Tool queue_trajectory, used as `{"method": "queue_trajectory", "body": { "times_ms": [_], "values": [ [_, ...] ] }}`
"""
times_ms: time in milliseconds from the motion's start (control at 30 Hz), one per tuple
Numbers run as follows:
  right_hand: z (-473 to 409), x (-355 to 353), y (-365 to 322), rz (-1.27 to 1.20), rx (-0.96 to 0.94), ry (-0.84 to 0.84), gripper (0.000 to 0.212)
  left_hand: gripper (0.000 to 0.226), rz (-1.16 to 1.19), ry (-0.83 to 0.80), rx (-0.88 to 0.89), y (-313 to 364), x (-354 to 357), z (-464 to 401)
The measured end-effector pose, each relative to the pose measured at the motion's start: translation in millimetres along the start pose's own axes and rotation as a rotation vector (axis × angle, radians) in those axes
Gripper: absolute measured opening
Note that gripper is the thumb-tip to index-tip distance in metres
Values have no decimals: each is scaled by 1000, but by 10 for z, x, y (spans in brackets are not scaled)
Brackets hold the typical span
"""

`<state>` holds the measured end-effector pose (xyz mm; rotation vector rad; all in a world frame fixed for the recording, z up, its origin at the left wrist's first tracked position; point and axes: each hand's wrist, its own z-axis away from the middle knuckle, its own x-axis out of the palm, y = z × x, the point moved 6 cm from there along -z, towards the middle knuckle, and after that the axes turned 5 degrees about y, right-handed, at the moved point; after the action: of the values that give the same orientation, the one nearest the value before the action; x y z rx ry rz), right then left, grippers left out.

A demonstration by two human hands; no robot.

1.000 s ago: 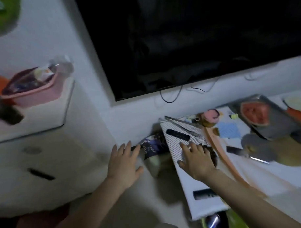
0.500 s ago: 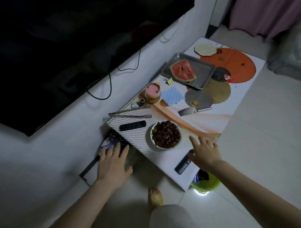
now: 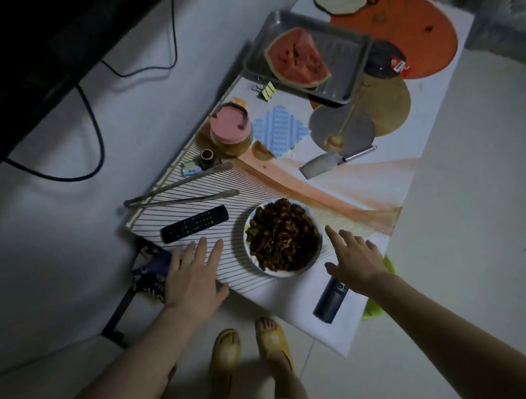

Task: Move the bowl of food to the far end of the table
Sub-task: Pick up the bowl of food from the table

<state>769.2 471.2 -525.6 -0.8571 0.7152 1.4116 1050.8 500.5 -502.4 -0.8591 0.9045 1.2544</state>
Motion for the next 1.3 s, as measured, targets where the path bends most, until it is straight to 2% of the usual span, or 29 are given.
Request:
{"method": "queue_trajectory", "body": {
  "times_ms": [167, 367, 600, 867, 1033, 1300],
  "values": [
    [-330, 329, 81, -19, 16, 5, 93, 93, -14, -14, 92, -41, 373, -646],
    [-516, 505, 82, -113, -55, 38, 112, 110, 29, -59, 196, -66, 616, -941],
    [-633, 555, 58, -249, -68, 48, 127, 124, 298, -36, 320, 74, 605, -1183],
    [-677, 633, 54, -416, -113, 94, 129, 123, 491, 18, 341, 158, 666, -1273],
    [-651, 632, 57, -499, -143, 139, 124, 106, 661, 54, 279, 197, 719, -1271],
    [-421, 501, -75, -679, -181, 96, 126, 104, 777, -9, 212, 49, 602, -1106]
  ]
}}
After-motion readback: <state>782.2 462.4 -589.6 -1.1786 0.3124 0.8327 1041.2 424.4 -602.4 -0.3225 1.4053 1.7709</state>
